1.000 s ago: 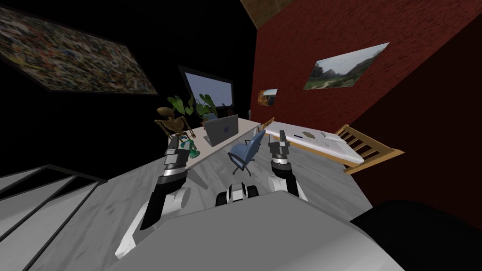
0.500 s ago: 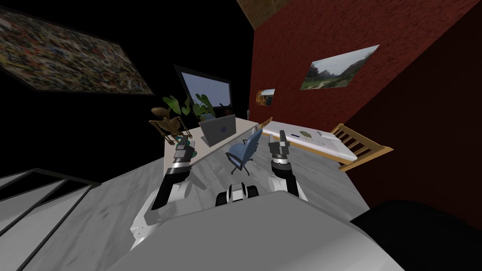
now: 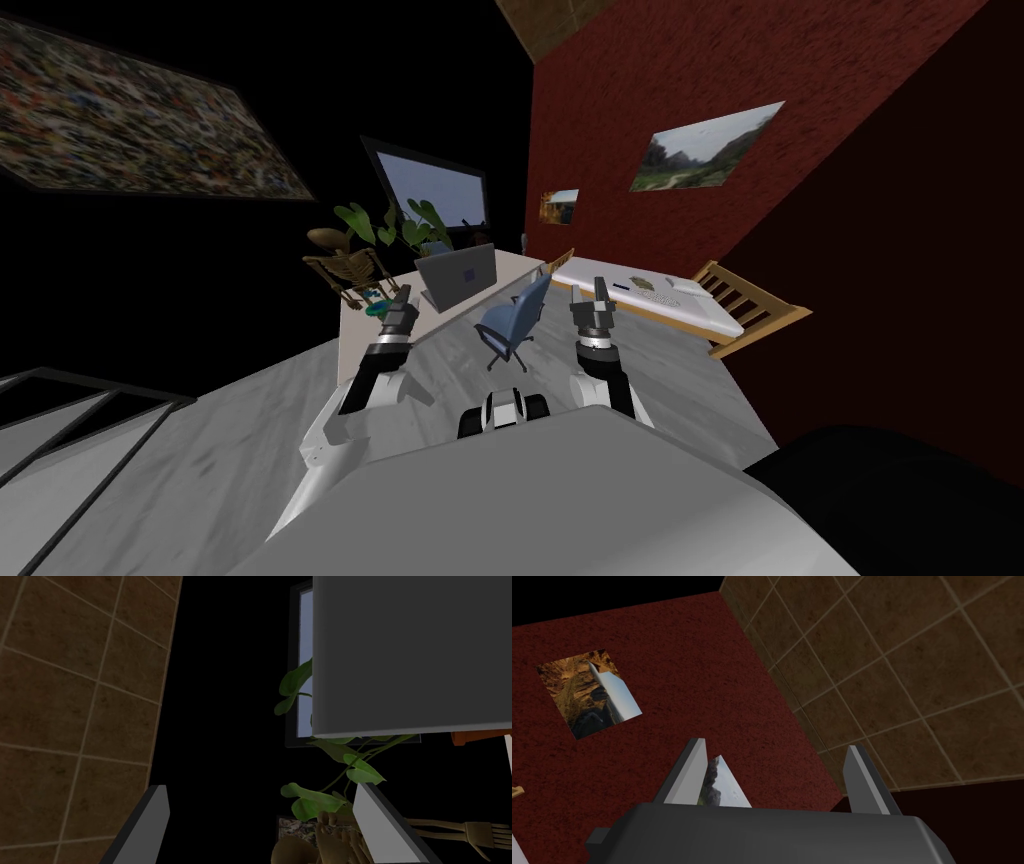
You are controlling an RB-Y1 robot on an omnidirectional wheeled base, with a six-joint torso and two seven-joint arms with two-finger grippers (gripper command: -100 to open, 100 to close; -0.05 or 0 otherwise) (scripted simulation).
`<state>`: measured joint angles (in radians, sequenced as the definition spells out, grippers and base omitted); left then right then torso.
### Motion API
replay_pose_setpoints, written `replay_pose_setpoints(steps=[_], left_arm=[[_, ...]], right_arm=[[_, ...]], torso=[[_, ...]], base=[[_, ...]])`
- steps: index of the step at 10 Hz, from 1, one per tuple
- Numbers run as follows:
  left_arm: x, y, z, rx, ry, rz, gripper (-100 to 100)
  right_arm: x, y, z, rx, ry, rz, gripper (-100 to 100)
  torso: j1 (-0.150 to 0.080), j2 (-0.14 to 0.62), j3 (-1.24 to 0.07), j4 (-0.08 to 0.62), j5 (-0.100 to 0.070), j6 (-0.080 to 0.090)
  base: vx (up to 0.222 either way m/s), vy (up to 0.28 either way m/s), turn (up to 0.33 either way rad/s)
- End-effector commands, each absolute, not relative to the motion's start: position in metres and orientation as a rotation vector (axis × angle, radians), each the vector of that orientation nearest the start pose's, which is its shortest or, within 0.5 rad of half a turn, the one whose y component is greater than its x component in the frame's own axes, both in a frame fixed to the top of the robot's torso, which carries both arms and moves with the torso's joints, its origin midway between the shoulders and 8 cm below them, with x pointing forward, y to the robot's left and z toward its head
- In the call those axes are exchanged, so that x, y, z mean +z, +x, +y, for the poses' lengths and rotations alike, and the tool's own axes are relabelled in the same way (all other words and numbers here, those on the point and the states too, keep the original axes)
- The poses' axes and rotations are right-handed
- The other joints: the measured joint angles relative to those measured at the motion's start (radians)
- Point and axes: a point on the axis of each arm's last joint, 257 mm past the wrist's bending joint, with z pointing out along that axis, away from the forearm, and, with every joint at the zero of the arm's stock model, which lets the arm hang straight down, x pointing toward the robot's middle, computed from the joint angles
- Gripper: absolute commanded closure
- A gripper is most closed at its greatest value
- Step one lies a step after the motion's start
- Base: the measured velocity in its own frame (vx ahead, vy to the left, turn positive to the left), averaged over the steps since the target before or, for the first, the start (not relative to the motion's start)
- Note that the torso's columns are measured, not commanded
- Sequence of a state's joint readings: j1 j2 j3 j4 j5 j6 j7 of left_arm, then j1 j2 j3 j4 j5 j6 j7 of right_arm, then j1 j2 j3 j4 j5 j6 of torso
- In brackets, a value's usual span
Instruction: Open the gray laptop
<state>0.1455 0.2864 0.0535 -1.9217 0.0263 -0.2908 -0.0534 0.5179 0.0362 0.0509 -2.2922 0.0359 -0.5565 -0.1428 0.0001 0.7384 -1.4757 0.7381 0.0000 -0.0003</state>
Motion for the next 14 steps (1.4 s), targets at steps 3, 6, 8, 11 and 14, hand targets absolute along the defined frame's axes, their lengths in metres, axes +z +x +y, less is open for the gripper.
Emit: replay_pose_setpoints(steps=[3, 6, 8, 11, 14], left_arm=[[-0.053, 0.516, 0.303, -1.107, -0.631, 1.049, -100], [-0.057, 0.541, 0.316, -1.061, -0.642, 1.091, -100], [-0.063, 0.557, 0.326, -1.03, -0.657, 1.117, -100], [-0.07, 0.574, 0.338, -0.994, -0.677, 1.143, -100], [-0.068, 0.599, 0.36, -0.93, -0.696, 1.175, -100]], right_arm=[[0.035, 0.333, -0.262, 1.469, 0.675, 0.529, 0], [0.035, 0.333, -0.262, 1.469, 0.675, 0.529, 0], [0.035, 0.333, -0.262, 1.469, 0.675, 0.529, 0], [0.035, 0.333, -0.262, 1.469, 0.675, 0.529, 0], [0.035, 0.333, -0.262, 1.469, 0.675, 0.529, 0]], torso=[[0.0, -0.001, 0.0, 0.0, 0.0, 0.0], [0.0, 0.0, 0.0, 0.0, 0.0, 0.0], [0.001, -0.001, 0.0, 0.0, 0.0, 0.0], [-0.001, 0.0, 0.0, 0.0, 0.0, 0.0], [0.0, 0.0, 0.0, 0.0, 0.0, 0.0]], base=[[-0.018, -0.049, -0.045], [-0.023, -0.047, -0.047], [-0.015, -0.033, -0.039], [-0.012, -0.035, -0.034], [-0.014, -0.036, -0.04]])
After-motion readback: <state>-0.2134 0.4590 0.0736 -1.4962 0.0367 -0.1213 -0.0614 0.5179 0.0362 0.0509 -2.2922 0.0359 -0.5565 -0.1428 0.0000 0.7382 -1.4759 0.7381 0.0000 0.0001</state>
